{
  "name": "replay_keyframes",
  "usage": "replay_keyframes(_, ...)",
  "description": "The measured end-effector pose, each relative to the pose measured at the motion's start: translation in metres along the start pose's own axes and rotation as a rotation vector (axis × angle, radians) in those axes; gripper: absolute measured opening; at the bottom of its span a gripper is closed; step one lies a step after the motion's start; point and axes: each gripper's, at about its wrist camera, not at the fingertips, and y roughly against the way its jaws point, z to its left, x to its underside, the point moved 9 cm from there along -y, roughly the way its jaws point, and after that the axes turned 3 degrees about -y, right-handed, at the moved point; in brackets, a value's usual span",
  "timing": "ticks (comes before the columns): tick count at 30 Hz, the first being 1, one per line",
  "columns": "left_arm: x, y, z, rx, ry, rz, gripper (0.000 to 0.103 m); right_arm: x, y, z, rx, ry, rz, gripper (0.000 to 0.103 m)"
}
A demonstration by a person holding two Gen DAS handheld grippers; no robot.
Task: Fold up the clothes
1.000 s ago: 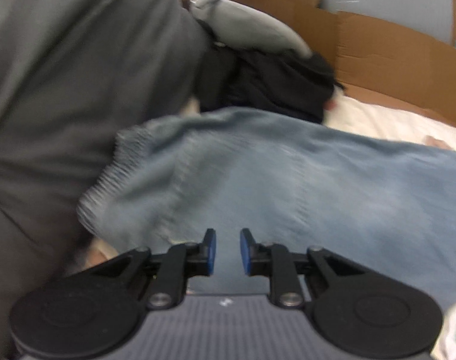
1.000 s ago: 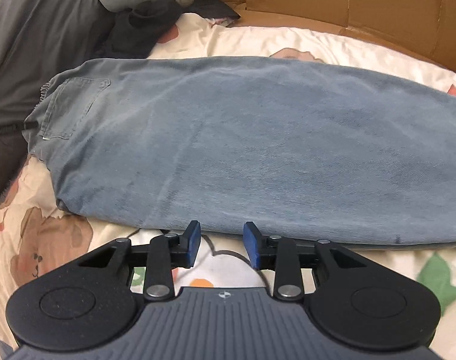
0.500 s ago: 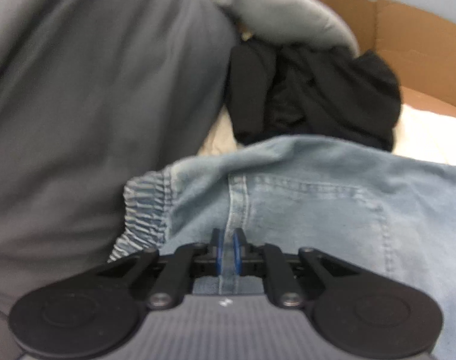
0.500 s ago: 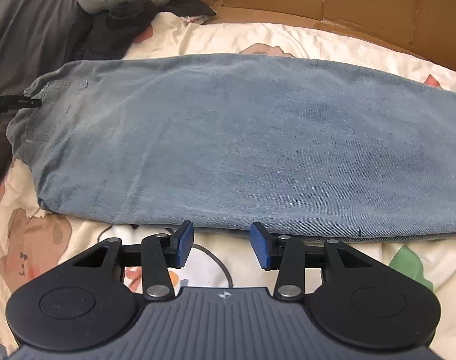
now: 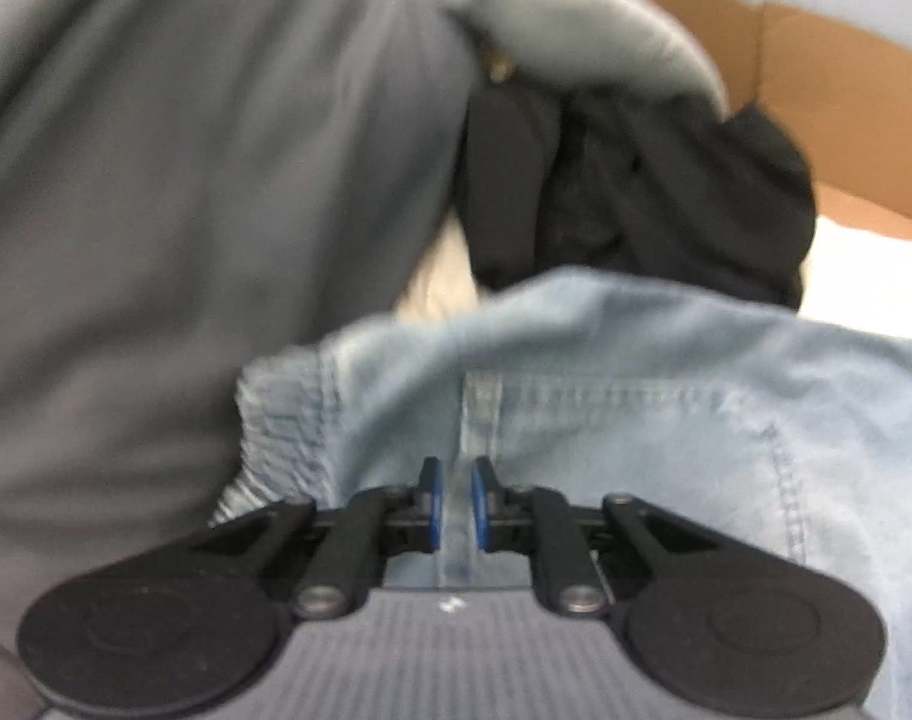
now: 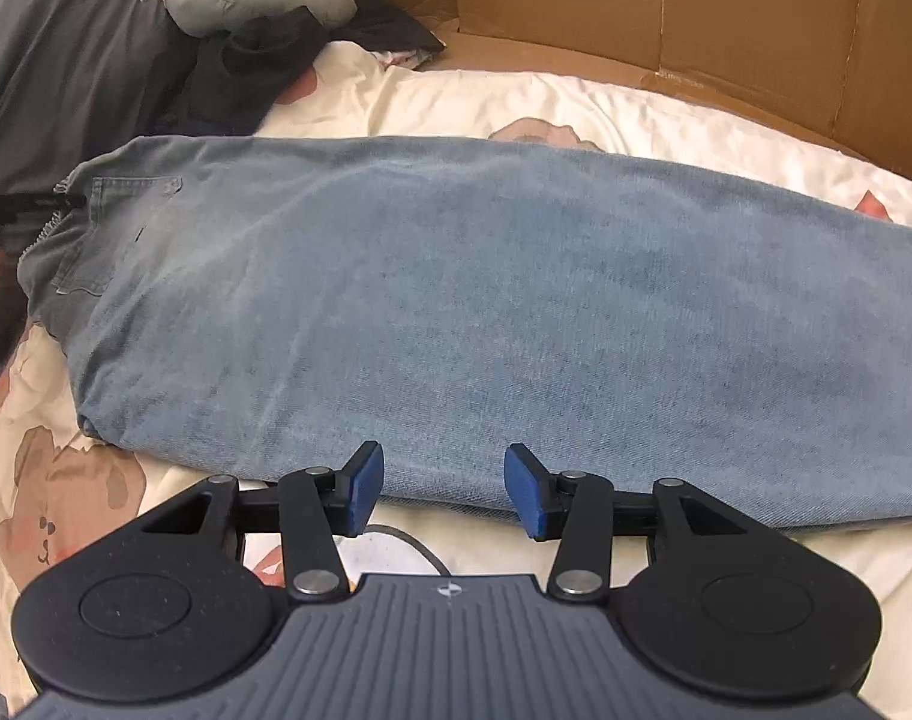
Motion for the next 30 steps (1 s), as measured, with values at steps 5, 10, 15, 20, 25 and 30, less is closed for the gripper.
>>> replay_keyframes(5, -0.016, -0.006, 0.010, -0.010, 0.027, -0.032, 0.012, 0.003, -0.004, 0.001, 0.022, -0.004, -0.010, 0.052)
replay_keyframes(10, -0.021, -0.044, 0.019, -0.029, 0.128, 0.035, 0.011, 0.000, -0.010, 0.001, 0.021, -0.013, -0.006, 0.052)
replay_keyframes(15, -0.019, -0.088, 0.022, -0.012, 0.195, 0.135, 0.003, -0.001, -0.014, -0.001, 0.046, -0.009, -0.006, 0.052)
replay_keyframes(20, -0.020, -0.107, 0.020, -0.004, 0.226, 0.187, 0.003, 0.003, -0.013, 0.000, 0.050, -0.005, 0.005, 0.052)
replay_keyframes(25, -0.026, -0.078, 0.024, 0.003, 0.219, 0.173, 0.004, 0.004, -0.006, 0.000, 0.037, -0.005, -0.017, 0.052)
replay_keyframes(30, -0.025, -0.036, 0.027, 0.042, 0.230, 0.122, 0.009, 0.005, -0.004, -0.002, 0.035, -0.004, -0.023, 0.052)
